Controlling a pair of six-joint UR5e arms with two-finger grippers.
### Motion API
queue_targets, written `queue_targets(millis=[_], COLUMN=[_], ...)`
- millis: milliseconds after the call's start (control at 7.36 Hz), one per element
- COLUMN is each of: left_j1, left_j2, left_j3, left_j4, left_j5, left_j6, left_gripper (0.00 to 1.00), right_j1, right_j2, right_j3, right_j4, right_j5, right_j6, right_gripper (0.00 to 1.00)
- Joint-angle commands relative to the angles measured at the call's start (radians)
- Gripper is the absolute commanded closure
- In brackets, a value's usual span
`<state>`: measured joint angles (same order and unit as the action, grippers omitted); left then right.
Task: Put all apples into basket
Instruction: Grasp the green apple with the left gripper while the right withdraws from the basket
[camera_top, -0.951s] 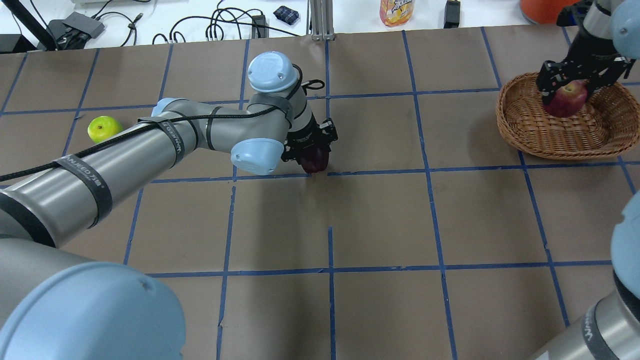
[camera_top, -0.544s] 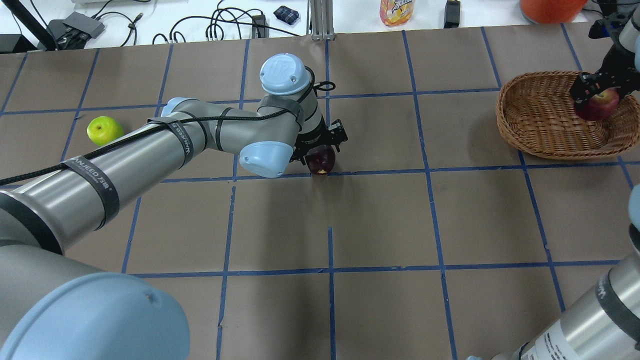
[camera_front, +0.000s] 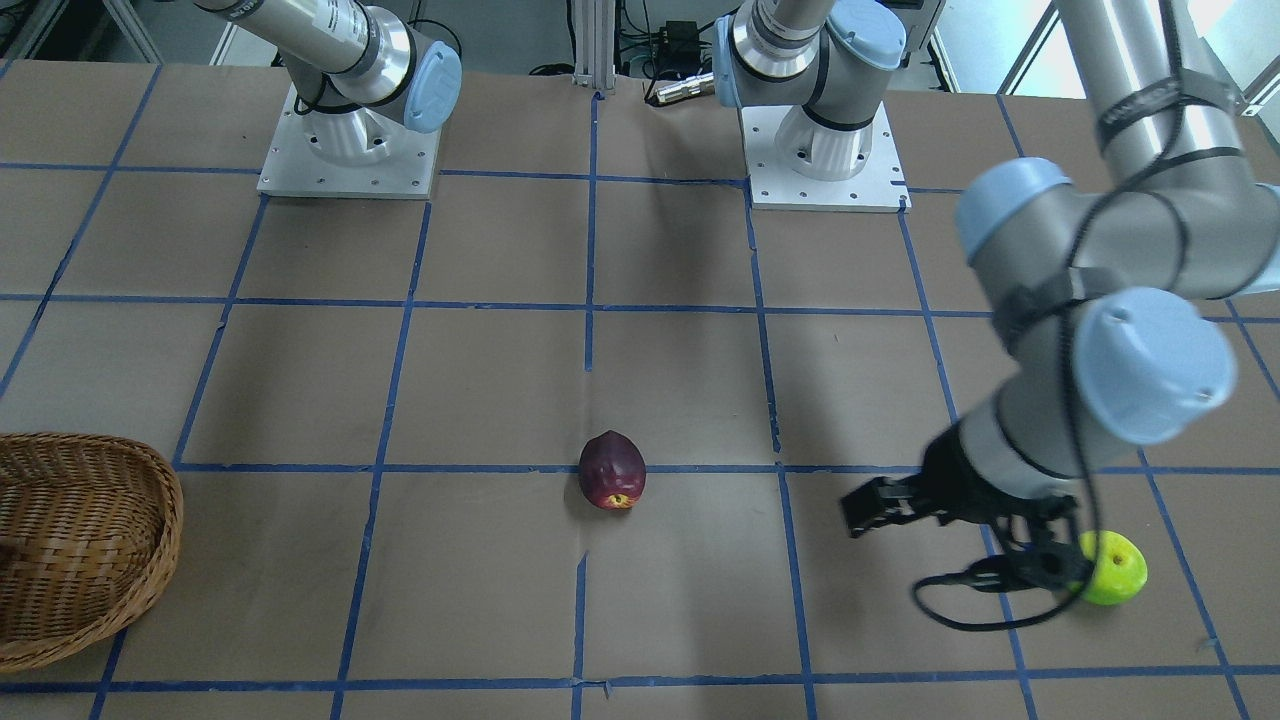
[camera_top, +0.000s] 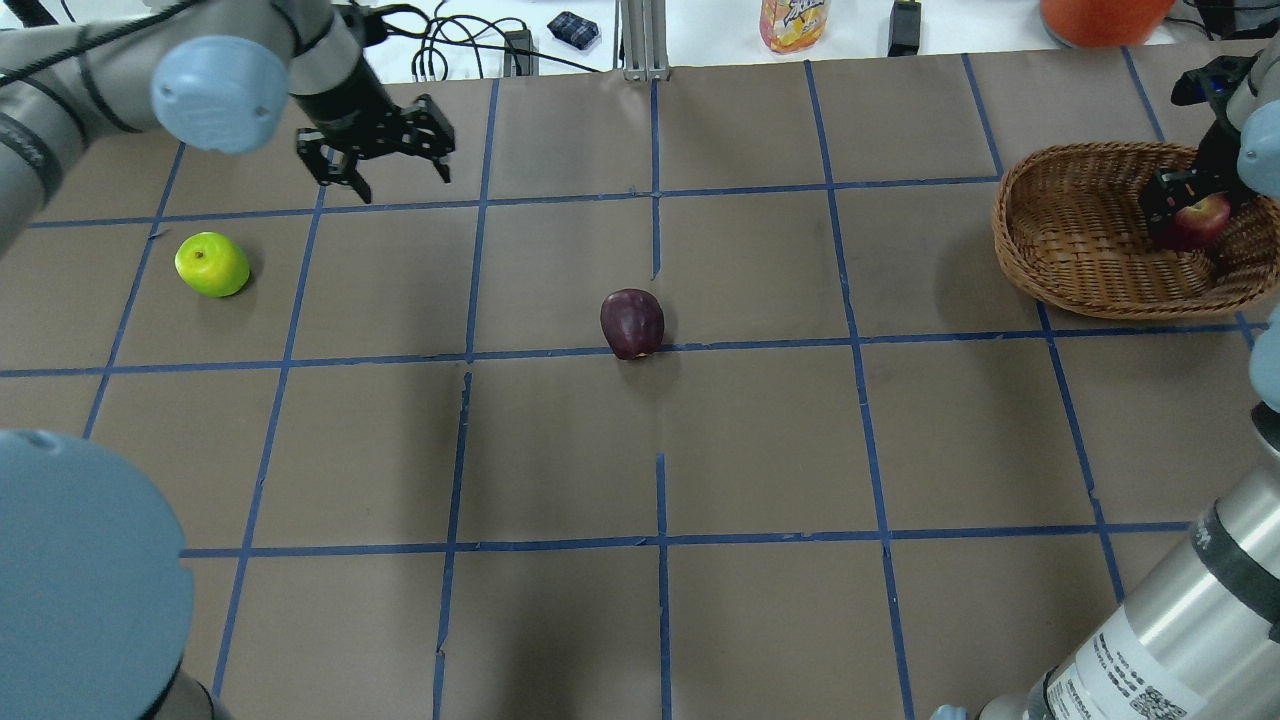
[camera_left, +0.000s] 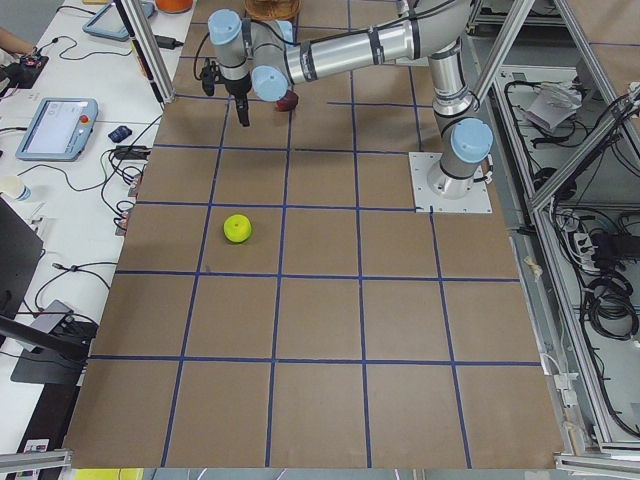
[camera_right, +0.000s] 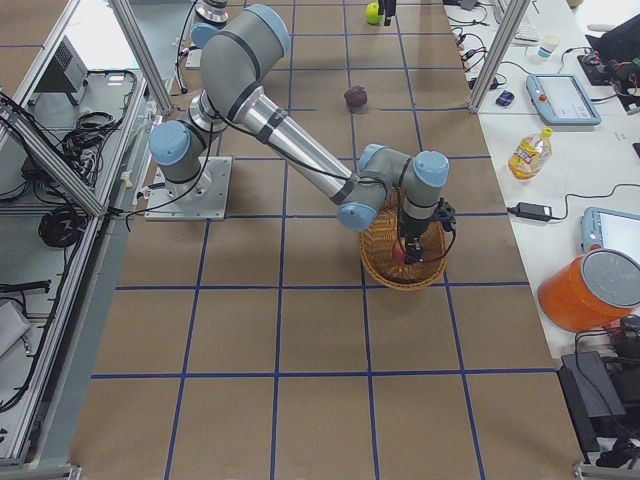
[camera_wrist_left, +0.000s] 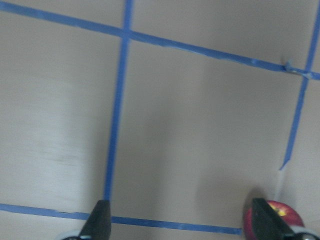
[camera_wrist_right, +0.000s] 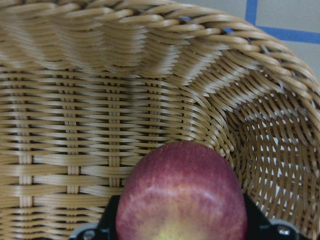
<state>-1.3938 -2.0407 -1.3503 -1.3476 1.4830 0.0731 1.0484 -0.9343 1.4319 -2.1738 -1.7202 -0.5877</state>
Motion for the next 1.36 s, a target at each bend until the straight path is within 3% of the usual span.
queue_targets(millis=[0,272,544,816,1223], left_j1=[0.212,0.229,0.254,0.321,0.315], left_j2=[-0.109,-0.211,-0.266,-0.3,-0.308], left_j3=[0.077,0.166,0.174,0.152,0.149], left_j4=[0.029,0.08,0.079,0.07,0.065], left_j5=[0.132,0.151,0.146,0.126,0.123], left_j6=[0.35,0.379,0.379,0.379,0.318], left_gripper=[0.0,0.0,0.0,0.0,0.0], right_j1=[-0.001,-0.001,0.028,0.193,0.564], right_j2=[0.017,0.002,-0.149,-0.242,-0.268], right_j3=[-0.002,-0.001,-0.001,0.002,0.007], right_j4=[-0.017,0.059,0.274,0.376,0.404], right_j5=[-0.002,-0.013,-0.006,0.028,0.122], right_j6=[0.002,0.0,0.014,0.107,0.486], right_gripper=[0.01,0.0,0.0,0.0,0.0])
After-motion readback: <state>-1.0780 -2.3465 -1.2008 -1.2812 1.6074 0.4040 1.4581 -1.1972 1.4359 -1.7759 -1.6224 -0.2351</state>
